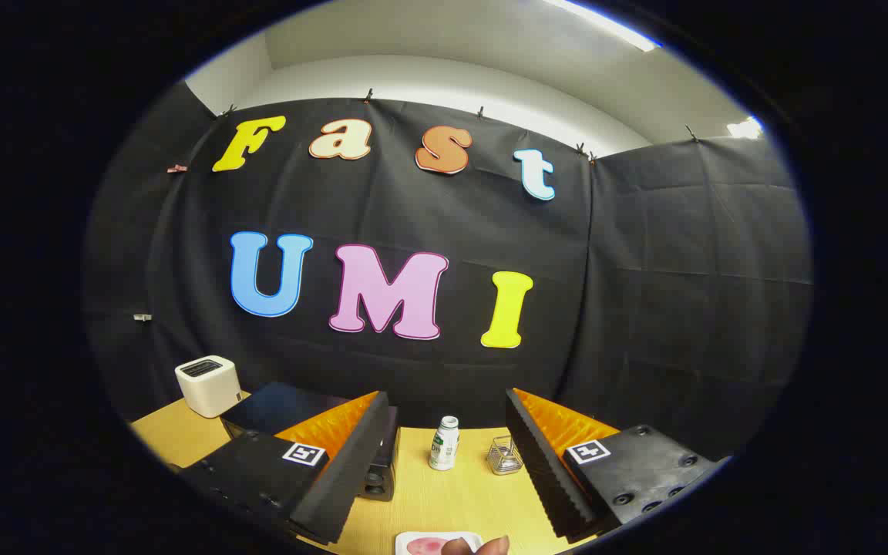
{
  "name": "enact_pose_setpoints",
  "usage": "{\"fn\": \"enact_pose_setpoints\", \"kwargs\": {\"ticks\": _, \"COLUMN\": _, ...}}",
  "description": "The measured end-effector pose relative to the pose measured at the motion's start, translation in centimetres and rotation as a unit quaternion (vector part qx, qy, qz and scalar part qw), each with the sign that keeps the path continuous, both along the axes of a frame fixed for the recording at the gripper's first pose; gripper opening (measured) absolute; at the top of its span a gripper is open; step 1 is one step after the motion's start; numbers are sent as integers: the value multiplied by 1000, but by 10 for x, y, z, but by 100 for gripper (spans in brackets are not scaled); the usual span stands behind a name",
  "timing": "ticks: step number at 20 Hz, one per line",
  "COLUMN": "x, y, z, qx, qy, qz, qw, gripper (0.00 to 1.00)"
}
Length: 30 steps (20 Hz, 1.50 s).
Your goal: Open the toaster oven, put the food inside, and close the toaster oven door.
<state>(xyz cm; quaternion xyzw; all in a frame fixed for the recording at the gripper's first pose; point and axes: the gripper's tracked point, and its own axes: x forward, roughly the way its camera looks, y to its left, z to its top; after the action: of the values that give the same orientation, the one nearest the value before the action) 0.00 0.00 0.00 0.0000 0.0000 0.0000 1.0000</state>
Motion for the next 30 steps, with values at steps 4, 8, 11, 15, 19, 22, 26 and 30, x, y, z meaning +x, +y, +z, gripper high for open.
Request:
{"fn": "enact_pose_setpoints", "kwargs": {"ticks": 4, "x": -4, "y": -1, "z": 0, "qx": 0, "qy": -2, "qz": -2, "qw": 1000, "gripper": 97}}
{"fn": "enact_pose_setpoints", "kwargs": {"ticks": 8, "x": -8, "y": 2, "z": -2, "qx": -3, "qy": 0, "qz": 0, "qw": 1000, "gripper": 97}}
{"fn": "enact_pose_setpoints", "kwargs": {"ticks": 11, "x": -9, "y": 5, "z": -2, "qx": -8, "qy": -3, "qz": 2, "qw": 1000, "gripper": 97}}
{"fn": "enact_pose_setpoints", "kwargs": {"ticks": 15, "x": -8, "y": 11, "z": -4, "qx": -5, "qy": -1, "qz": 7, "qw": 1000, "gripper": 97}}
{"fn": "enact_pose_setpoints", "kwargs": {"ticks": 19, "x": -8, "y": 21, "z": -7, "qx": -2, "qy": 3, "qz": 12, "qw": 1000, "gripper": 98}}
{"fn": "enact_pose_setpoints", "kwargs": {"ticks": 22, "x": -8, "y": 31, "z": -8, "qx": -4, "qy": 2, "qz": 19, "qw": 1000, "gripper": 98}}
{"fn": "enact_pose_setpoints", "kwargs": {"ticks": 26, "x": -8, "y": 55, "z": -10, "qx": -3, "qy": 2, "qz": 33, "qw": 999, "gripper": 97}}
{"fn": "enact_pose_setpoints", "kwargs": {"ticks": 30, "x": -5, "y": 91, "z": -25, "qx": 5, "qy": 20, "qz": 51, "qw": 998, "gripper": 98}}
